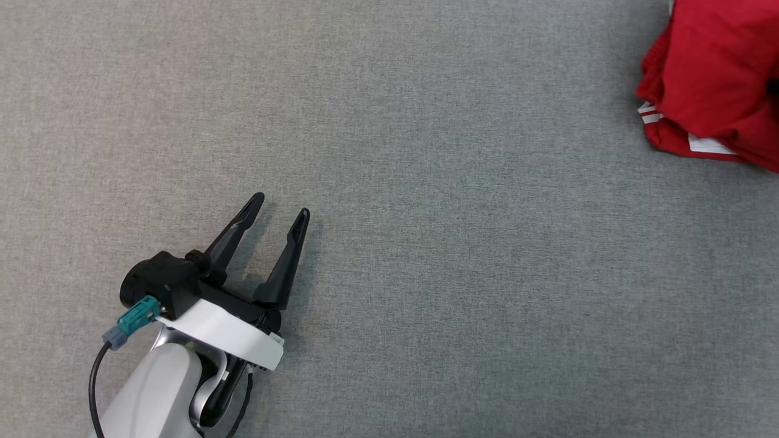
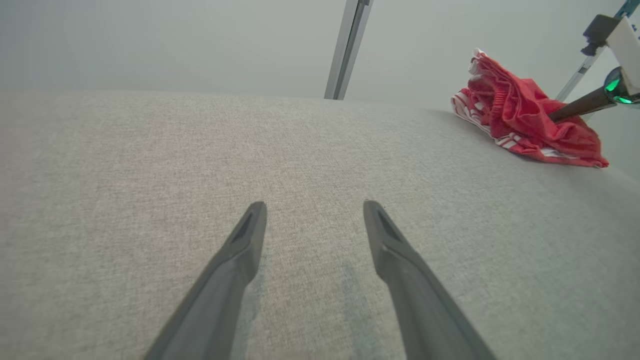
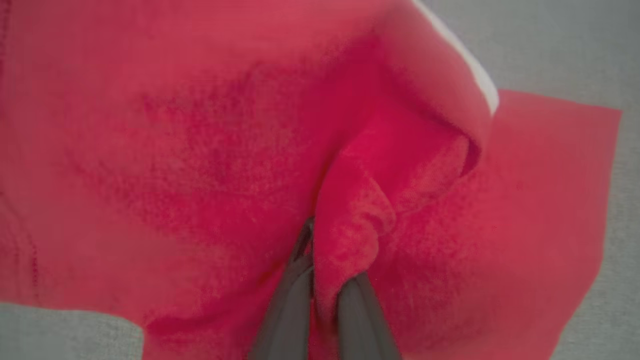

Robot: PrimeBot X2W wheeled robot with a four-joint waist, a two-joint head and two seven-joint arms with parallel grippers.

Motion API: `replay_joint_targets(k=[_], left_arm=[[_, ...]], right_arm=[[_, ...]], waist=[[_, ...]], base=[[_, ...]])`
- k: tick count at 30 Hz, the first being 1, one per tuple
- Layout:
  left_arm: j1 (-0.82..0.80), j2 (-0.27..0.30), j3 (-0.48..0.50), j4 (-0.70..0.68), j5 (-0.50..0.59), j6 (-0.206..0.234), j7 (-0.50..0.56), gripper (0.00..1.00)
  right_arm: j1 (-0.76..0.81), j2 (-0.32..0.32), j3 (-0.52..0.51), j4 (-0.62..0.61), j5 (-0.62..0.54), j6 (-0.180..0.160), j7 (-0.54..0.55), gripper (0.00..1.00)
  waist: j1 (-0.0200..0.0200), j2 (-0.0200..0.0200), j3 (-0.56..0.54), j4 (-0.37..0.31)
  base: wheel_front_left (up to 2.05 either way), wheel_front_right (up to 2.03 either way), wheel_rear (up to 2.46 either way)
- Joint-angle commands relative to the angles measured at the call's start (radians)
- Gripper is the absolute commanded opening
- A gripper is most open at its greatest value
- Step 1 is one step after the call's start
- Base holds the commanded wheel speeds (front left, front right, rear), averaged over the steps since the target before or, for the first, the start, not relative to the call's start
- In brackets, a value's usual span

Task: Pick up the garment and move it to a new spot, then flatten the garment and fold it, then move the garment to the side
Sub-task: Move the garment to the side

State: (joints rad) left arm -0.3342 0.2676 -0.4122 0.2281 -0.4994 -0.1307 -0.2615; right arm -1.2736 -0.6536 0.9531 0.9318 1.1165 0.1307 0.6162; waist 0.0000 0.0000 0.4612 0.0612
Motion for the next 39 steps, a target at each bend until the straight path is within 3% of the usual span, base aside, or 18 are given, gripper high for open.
replay_joint_targets(k=[1,10,13,14,15,22,30,39], left_arm=[[-0.013,0.003,0.0,0.001,-0.005,0.0,-0.003,1.0],[-0.016,0.002,-0.005,0.009,-0.008,0.0,-0.003,1.0],[-0.006,-0.002,-0.004,0.017,-0.007,0.0,-0.003,1.0],[-0.002,-0.003,-0.003,0.018,-0.006,0.0,-0.003,1.0],[0.001,-0.004,-0.002,0.02,-0.005,0.0,-0.003,1.0],[0.02,-0.007,-0.006,0.029,-0.002,0.0,-0.003,1.0],[0.049,-0.011,0.014,0.038,-0.003,0.0,-0.003,1.0],[0.117,-0.014,0.099,0.017,0.021,0.008,-0.003,1.0]], right_arm=[[0.014,-0.005,0.009,0.008,-0.023,0.0,-0.021,0.0],[0.001,0.008,0.017,0.11,-0.117,0.0,-0.151,0.0],[0.008,0.023,0.014,0.139,-0.125,0.0,-0.174,0.42],[0.01,0.03,0.012,0.141,-0.124,0.0,-0.181,0.74],[0.014,0.039,0.011,0.144,-0.121,0.0,-0.183,1.0],[0.031,0.065,0.019,0.172,-0.13,0.0,-0.195,1.0],[-0.019,0.079,0.074,0.231,-0.254,0.0,-0.295,1.0],[0.029,0.106,0.026,0.168,-0.271,0.0,-0.579,1.0]], waist=[[0.0,0.0,0.002,0.004],[0.0,0.0,-0.007,0.025],[0.0,0.0,-0.024,0.024],[0.0,0.0,-0.03,0.022],[0.0,0.0,-0.037,0.02],[0.0,0.0,-0.094,-0.002],[0.0,0.0,-0.169,-0.035],[0.0,0.0,-0.299,-0.082]], base=[[0.0,0.0,0.0],[0.0,0.0,0.0],[0.0,0.0,0.0],[0.0,0.0,0.0],[0.0,0.0,0.0],[0.0,0.0,0.0],[0.0,0.0,0.0],[0.0,0.0,0.0]])
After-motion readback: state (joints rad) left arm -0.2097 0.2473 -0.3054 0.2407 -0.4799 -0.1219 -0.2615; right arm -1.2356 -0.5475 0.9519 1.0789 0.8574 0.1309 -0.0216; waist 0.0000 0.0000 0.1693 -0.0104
